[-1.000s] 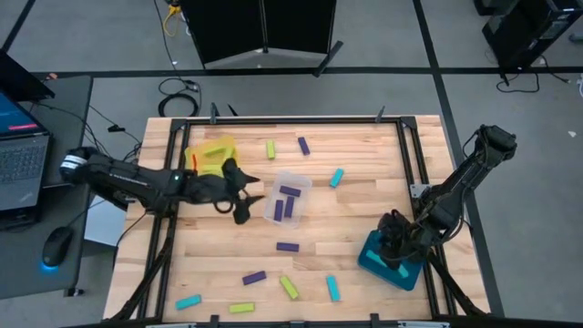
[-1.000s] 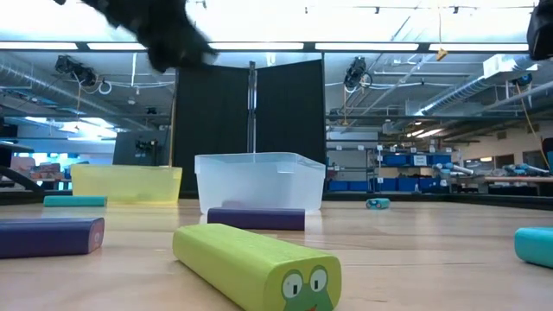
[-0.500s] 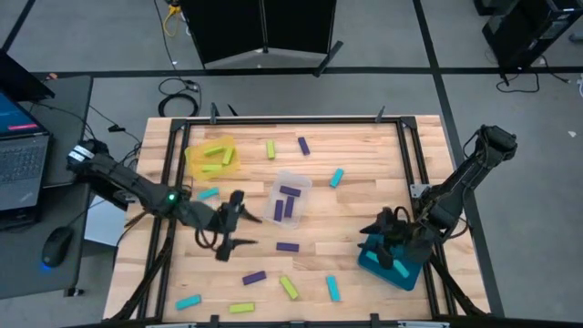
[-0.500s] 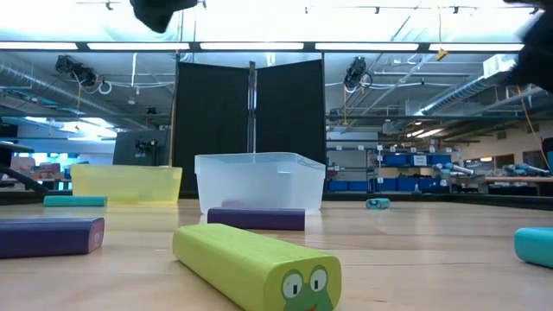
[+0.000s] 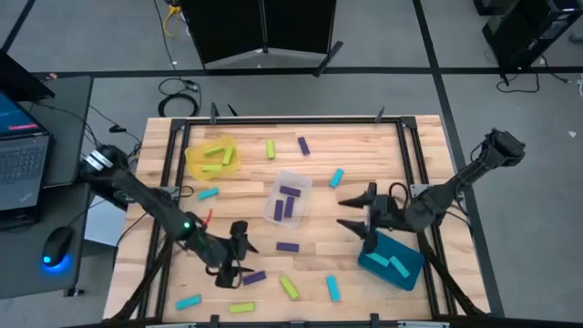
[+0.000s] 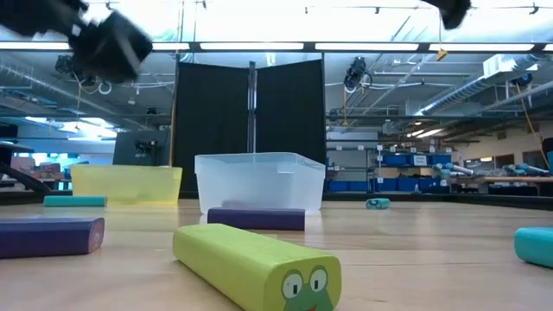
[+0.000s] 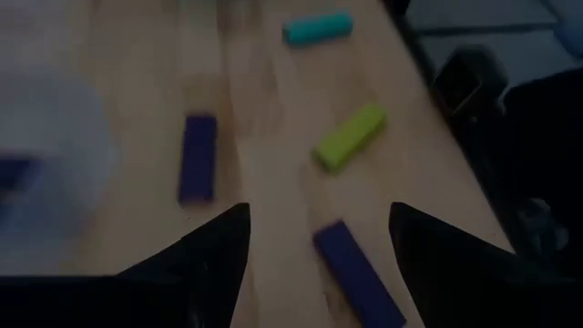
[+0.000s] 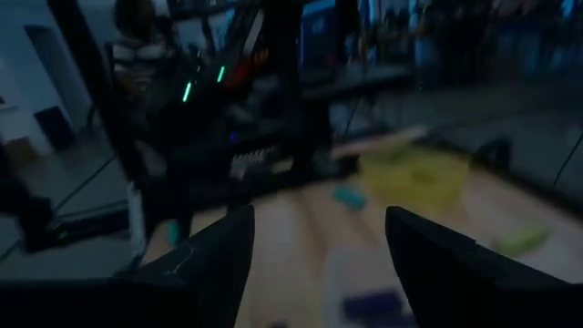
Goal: Sort blocks
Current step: Put the bottom violet block into the transparent bin
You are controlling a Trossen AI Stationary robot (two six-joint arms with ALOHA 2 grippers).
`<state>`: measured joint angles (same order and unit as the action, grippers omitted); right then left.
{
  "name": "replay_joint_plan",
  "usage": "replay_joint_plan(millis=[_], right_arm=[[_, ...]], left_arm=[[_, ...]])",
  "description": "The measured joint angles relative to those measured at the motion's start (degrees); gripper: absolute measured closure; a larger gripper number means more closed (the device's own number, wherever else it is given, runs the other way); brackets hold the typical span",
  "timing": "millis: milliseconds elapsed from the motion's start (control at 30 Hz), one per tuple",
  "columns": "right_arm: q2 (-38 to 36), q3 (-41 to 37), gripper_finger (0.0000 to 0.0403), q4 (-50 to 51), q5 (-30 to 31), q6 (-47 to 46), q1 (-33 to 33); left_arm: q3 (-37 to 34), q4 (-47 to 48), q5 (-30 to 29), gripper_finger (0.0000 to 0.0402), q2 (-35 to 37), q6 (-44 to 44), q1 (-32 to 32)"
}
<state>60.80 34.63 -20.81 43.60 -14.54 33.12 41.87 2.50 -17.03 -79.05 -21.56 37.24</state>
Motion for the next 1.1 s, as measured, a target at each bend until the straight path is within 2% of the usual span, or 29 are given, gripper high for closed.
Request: replay_joint_plan(millis=[133,333,500,567,800,1100], right_arm=[[0.0,0.0,0.0144,-4.5,-2.8,5.7,-4.4],[0.0,0.0,0.0143,-4.9,-8.0,6.2,-10.3],[0.0,0.0,0.0144,-4.9,-12.8,6.2,-13.1],[0.0,0.0,0.0146,-4.8,-14.1,6.2,-13.7],[0.0,0.0,0.0150,-4.8,-16.7,6.6,-14.6],[0.0,0.0,0.0150,-4.8,-16.9,7.3,-14.6]], left_arm=[[0.0,-1.8,1.2,0.0133,-4.8,-4.8,1.2],[0.0,-6.6,2.7,0.0133,-9.3,-10.6,3.5],[1.9,-6.5,2.1,0.0133,-13.0,-14.7,5.4],[3.4,-5.0,1.7,0.0133,-14.7,-15.8,5.8],[10.9,9.1,-1.6,0.0132,-20.1,-20.8,6.0],[13.3,9.4,0.1,0.0132,-26.1,-24.1,6.0]])
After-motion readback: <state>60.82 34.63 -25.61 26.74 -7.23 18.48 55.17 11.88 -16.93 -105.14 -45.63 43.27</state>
